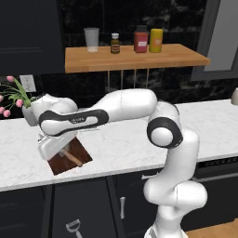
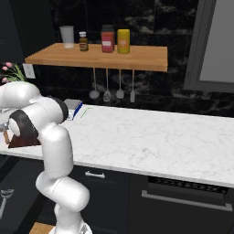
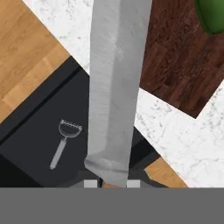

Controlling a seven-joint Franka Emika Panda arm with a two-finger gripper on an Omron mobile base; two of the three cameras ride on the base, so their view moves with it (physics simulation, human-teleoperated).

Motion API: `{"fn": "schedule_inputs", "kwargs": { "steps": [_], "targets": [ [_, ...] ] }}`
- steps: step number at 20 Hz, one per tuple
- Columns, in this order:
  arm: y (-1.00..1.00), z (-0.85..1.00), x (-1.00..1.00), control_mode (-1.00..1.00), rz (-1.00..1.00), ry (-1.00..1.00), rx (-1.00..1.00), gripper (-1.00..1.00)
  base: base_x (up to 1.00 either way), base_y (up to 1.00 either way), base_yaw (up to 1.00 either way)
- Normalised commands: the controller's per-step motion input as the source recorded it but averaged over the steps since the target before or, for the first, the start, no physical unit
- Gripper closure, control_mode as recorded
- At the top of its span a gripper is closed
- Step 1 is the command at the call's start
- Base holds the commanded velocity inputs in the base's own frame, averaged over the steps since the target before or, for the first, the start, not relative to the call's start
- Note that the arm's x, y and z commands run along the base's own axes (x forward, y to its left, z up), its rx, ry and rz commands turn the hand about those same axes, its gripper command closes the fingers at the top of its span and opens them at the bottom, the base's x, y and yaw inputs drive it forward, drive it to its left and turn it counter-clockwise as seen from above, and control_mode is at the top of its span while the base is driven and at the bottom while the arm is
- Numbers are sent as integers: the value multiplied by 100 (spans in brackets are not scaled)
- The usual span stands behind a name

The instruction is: Place the appropriate cutting tool for cutting the avocado skin on the cutting board.

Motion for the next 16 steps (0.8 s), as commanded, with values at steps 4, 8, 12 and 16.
{"fn": "schedule_inputs", "kwargs": {
  "steps": [4,8,12,16],
  "targets": [
    [23,-72,55,-100,0,-26,0,100,0,0,0],
    [19,-16,71,-100,0,-12,0,100,0,0,0],
    [20,0,97,-100,0,8,0,100,0,0,0],
    [10,-18,90,-100,0,14,0,100,0,0,0]
  ]
}}
